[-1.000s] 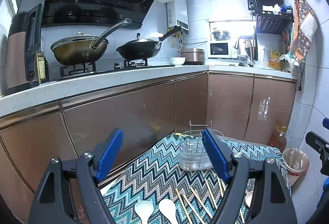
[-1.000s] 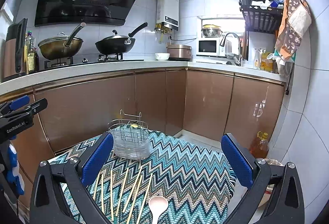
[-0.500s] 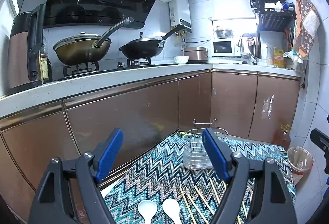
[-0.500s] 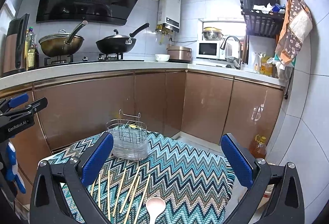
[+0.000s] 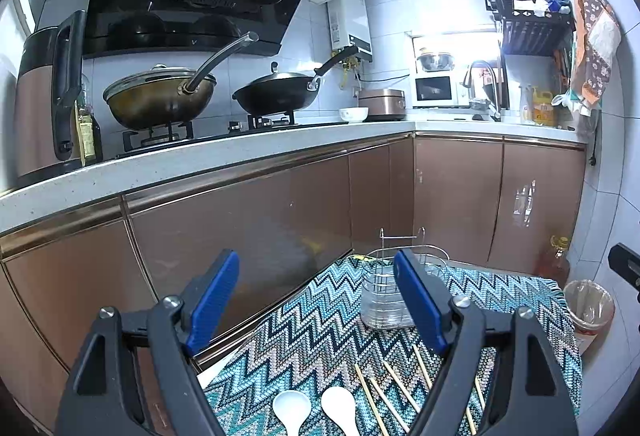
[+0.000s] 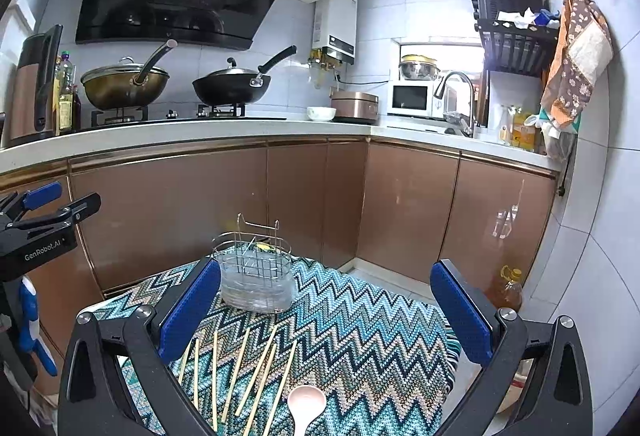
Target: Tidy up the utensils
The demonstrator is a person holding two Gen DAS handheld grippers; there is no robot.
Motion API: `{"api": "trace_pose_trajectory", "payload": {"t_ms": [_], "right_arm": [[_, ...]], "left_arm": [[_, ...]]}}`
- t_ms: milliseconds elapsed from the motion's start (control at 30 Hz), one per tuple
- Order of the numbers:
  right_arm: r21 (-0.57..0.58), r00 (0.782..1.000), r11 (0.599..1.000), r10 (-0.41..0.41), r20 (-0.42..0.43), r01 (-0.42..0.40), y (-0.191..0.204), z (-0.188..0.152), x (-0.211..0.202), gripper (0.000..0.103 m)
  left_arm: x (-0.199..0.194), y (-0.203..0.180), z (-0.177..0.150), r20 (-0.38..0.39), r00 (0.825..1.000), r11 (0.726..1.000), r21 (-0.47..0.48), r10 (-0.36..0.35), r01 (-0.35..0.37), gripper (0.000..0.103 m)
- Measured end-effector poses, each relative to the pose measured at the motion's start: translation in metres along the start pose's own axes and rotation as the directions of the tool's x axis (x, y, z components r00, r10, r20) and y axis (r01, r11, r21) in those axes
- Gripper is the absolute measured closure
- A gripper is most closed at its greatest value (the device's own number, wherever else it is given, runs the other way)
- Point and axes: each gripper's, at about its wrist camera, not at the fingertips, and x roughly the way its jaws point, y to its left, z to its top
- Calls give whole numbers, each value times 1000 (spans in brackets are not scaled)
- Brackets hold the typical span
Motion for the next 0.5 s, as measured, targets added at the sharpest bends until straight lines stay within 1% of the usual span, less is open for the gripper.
{"api": "trace_pose_trajectory", "payload": {"t_ms": [333,500], "right_arm": [[13,999,1000,-1,50,1,-2,4,-5,0],[5,998,1000,6,58,-6,2,3,-5,0]], "left_arm": [[0,9,3,-2,1000,1000,-15,-3,3,25],[1,13,5,-12,1000,1000,-11,-15,15,25]]}}
